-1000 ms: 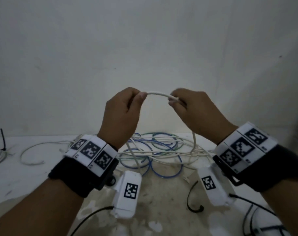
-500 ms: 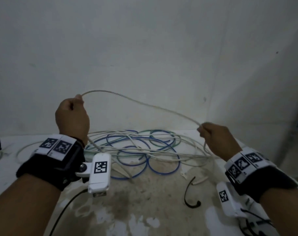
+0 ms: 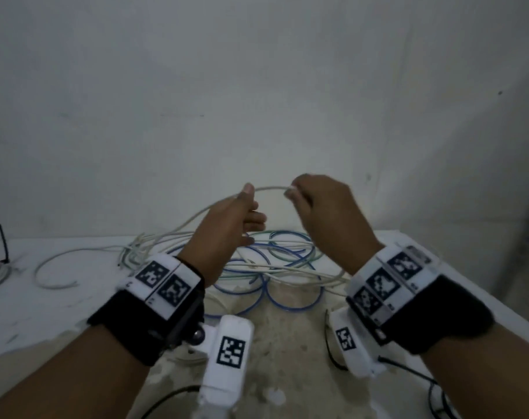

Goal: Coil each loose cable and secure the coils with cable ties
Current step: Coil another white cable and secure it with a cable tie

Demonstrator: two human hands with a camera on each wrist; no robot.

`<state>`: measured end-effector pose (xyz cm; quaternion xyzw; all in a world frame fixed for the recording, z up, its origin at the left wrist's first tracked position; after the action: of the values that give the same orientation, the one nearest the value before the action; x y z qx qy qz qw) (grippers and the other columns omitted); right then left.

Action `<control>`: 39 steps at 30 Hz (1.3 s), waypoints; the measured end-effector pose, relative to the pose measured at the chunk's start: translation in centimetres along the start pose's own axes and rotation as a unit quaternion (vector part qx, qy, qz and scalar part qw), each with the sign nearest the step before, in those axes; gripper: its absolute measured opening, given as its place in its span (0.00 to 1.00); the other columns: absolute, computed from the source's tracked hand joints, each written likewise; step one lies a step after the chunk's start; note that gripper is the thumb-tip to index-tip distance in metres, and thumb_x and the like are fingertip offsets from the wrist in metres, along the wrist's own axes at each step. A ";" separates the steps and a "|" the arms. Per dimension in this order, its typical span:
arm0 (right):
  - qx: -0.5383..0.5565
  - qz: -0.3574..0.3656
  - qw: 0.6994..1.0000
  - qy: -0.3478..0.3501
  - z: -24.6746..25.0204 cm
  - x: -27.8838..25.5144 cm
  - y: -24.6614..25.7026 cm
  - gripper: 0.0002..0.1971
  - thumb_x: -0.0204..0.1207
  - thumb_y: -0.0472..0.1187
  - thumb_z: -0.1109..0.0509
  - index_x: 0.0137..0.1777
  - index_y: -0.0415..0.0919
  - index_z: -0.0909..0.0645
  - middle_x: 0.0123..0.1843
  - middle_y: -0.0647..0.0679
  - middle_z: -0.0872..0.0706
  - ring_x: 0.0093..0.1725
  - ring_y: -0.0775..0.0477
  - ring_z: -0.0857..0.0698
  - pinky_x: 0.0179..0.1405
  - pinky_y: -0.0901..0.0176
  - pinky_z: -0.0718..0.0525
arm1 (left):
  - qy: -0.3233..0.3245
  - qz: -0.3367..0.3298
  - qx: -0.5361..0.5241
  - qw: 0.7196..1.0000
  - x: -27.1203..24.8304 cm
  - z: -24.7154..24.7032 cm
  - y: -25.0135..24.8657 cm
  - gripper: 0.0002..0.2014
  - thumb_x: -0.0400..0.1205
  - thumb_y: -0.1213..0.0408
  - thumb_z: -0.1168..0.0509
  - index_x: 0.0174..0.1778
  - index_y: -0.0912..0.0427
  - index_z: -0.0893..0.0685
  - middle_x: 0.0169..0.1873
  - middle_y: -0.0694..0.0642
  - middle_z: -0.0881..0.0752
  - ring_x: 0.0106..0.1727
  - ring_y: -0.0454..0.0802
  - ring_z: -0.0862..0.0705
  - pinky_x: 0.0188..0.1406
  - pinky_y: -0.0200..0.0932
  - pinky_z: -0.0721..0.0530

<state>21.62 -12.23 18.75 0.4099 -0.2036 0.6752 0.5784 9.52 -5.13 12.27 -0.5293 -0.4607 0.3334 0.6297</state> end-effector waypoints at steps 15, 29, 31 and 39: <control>-0.106 -0.166 0.934 0.299 -7.7 -9.3 -6.0 0.14 0.82 0.49 0.37 0.50 0.42 0.14 0.54 0.38 0.25 0.55 0.38 0.20 0.55 0.54 0.20 | -0.076 0.063 -0.336 0.937 1.5 8.1 -0.8 0.08 0.88 0.71 0.55 0.47 0.59 0.33 0.18 0.48 0.31 0.14 0.40 0.38 0.11 0.31 0.38; -0.112 -0.169 0.932 0.300 -5.9 -6.5 -5.1 0.11 0.78 0.33 0.39 0.59 0.36 0.22 0.57 0.36 0.21 0.47 0.43 0.23 0.40 0.58 0.30 | -0.094 0.070 -0.214 0.970 -0.7 7.1 2.4 0.05 0.89 0.68 0.50 0.53 0.61 0.29 0.25 0.52 0.34 0.16 0.41 0.38 0.12 0.30 0.39; -0.025 -0.192 0.926 0.326 -5.7 -6.2 -4.2 0.20 0.80 0.35 0.39 0.72 0.34 0.28 0.63 0.38 0.23 0.57 0.42 0.21 0.48 0.59 0.27 | -0.086 0.080 -0.210 0.971 -1.0 6.6 2.8 0.05 0.88 0.69 0.50 0.54 0.62 0.30 0.26 0.53 0.32 0.17 0.43 0.35 0.14 0.30 0.37; 0.098 -0.134 0.981 0.098 -2.6 -4.1 -1.8 0.08 0.80 0.35 0.36 0.56 0.46 0.26 0.38 0.52 0.17 0.33 0.56 0.20 0.30 0.73 0.26 | -0.037 0.122 -0.126 0.984 -2.8 4.3 4.1 0.08 0.84 0.74 0.44 0.47 0.65 0.19 0.29 0.56 0.21 0.31 0.48 0.20 0.32 0.39 0.18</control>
<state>22.52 -12.35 13.68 0.4199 -0.0220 0.6456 0.6375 4.84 -5.24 7.70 -0.6439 -0.4538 0.3659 0.4955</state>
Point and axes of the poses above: each hand's wrist, its own x-axis towards the middle knuckle, its own z-axis out of the back of the hand, y = z × x, the point moved 9 cm from there along x, towards the middle knuckle
